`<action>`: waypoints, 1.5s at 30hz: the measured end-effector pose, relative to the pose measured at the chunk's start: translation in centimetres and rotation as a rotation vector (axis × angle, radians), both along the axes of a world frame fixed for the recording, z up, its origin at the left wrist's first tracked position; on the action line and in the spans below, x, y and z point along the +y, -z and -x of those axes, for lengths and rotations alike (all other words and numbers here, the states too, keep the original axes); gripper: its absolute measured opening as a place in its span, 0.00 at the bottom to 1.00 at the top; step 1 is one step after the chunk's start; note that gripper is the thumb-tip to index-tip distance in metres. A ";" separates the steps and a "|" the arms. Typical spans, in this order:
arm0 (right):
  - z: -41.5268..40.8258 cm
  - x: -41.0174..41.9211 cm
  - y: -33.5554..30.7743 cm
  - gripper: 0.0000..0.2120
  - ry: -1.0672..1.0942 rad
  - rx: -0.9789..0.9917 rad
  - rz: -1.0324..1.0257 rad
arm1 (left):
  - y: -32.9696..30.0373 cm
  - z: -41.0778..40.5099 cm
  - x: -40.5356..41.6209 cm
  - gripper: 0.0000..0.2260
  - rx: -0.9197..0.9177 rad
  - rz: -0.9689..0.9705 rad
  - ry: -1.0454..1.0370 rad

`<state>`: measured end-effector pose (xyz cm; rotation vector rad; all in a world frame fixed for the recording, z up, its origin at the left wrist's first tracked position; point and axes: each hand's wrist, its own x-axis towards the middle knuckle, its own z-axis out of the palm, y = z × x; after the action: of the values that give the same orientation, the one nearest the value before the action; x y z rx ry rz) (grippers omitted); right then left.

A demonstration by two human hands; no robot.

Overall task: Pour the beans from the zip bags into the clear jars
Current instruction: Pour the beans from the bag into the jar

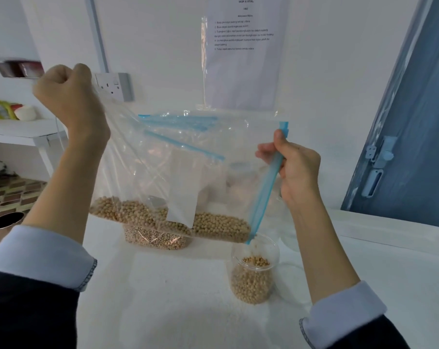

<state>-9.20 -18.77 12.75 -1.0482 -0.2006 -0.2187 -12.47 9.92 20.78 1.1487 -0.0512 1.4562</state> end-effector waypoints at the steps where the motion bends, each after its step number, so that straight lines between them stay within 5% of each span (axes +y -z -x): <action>1: 0.0 0.0 -0.2 0.13 0.001 -0.006 -0.001 | -0.1 0.0 0.0 0.14 0.009 -0.005 0.002; 45: -0.4 0.3 0.7 0.13 0.032 0.044 -0.082 | -0.3 -0.4 -1.8 0.15 0.056 -0.092 0.052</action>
<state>-8.83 -18.42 12.01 -0.9741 -0.1342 -0.2306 -12.08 8.09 21.05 1.2538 -0.1093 1.3872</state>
